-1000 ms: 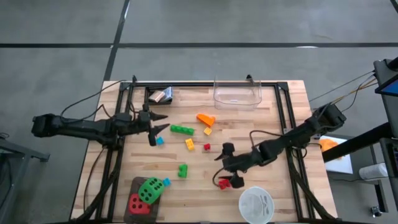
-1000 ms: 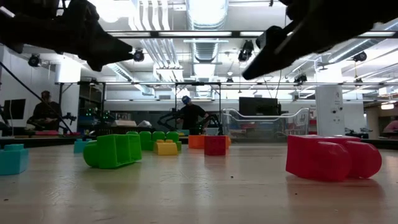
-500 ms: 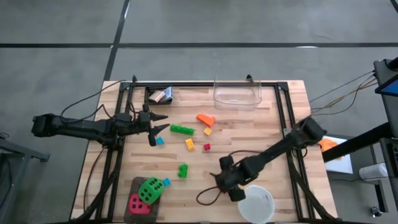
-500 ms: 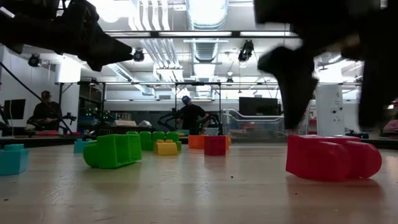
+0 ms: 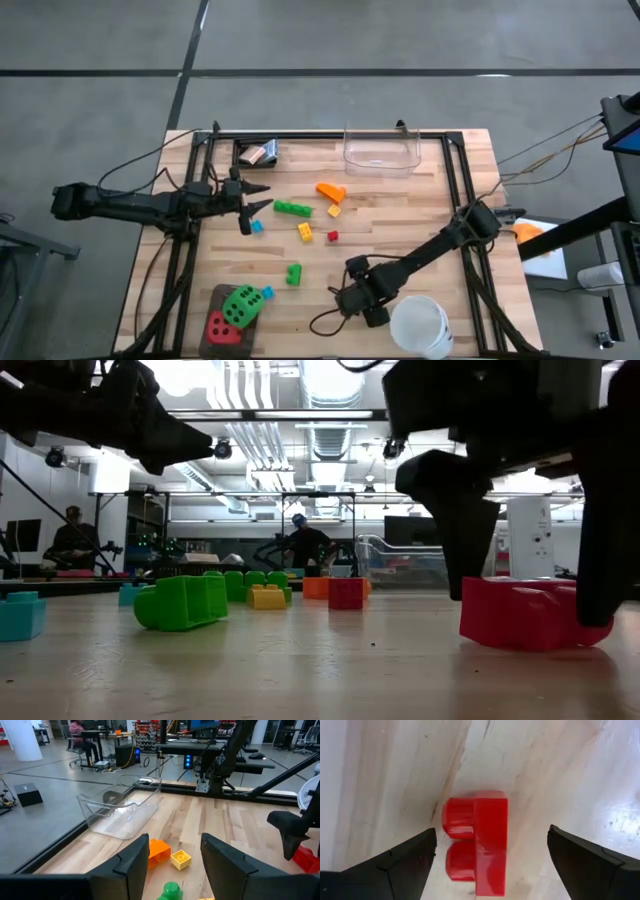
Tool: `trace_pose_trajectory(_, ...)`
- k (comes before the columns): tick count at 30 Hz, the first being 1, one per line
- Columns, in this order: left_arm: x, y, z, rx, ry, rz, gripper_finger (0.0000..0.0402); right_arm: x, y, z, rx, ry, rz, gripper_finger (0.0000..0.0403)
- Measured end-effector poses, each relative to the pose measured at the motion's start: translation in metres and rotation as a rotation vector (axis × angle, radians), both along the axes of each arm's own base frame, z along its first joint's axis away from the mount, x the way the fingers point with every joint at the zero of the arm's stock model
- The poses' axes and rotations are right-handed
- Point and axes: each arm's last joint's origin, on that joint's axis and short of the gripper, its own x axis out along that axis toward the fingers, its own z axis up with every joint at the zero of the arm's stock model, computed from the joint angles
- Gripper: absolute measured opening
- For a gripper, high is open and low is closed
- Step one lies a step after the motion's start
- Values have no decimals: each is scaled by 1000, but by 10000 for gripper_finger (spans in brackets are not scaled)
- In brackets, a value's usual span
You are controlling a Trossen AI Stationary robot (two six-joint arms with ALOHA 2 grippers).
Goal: Pick & Place Toys
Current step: Put the bottom red game piece into the transparent bin
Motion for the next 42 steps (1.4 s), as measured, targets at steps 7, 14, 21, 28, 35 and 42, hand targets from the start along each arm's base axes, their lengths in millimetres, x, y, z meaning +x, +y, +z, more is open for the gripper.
trace_pose_trajectory(7,0,0,0,0,0,0,177,-4,-4,10,-64,-31,-18,371)
trace_pose_trajectory(14,0,0,0,0,1,0,177,-5,-6,10,-130,-47,-40,371)
trace_pose_trajectory(21,0,0,0,-7,1,1,177,-5,-5,10,-129,-47,-38,371)
trace_pose_trajectory(28,0,0,-1,-7,8,1,177,-9,2,9,-31,8,-19,371)
trace_pose_trajectory(35,0,0,-1,-8,8,1,178,-10,3,-1,-27,19,-41,369)
trace_pose_trajectory(42,0,0,-1,-8,7,1,177,-8,4,-15,-45,28,-39,283)
